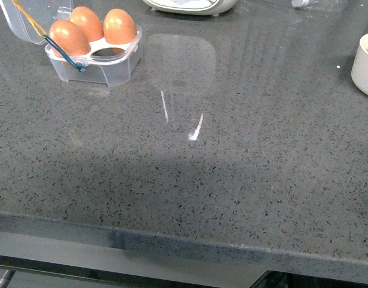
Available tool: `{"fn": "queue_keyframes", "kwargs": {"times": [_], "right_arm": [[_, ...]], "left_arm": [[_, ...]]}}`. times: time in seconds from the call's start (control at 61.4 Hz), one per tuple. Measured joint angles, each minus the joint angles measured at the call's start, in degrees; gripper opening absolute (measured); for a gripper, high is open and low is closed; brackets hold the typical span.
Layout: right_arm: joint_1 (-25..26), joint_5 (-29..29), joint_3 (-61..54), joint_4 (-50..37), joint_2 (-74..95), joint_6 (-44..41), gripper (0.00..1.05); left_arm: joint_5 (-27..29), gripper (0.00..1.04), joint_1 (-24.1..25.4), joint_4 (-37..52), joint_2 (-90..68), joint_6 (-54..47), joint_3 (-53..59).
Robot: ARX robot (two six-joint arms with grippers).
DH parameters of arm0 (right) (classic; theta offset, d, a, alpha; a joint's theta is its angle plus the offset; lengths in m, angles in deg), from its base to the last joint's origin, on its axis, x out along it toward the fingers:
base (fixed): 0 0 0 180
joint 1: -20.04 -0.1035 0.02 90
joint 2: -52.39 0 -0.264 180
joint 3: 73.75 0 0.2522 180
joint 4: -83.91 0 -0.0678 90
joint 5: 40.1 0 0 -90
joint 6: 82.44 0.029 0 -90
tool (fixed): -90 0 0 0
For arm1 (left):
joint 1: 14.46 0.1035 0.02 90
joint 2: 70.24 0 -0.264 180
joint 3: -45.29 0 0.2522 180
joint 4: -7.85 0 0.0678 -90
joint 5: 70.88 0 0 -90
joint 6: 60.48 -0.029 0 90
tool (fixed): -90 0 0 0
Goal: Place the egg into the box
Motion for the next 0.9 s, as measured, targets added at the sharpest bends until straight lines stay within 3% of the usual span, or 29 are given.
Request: {"fn": "queue_keyframes", "kwargs": {"times": [0.895], "right_arm": [[0.0, 0.0, 0.0, 0.0, 0.0, 0.0, 0.97]], "left_arm": [[0.0, 0.98, 0.0, 0.0, 0.0, 0.0, 0.0]]}}
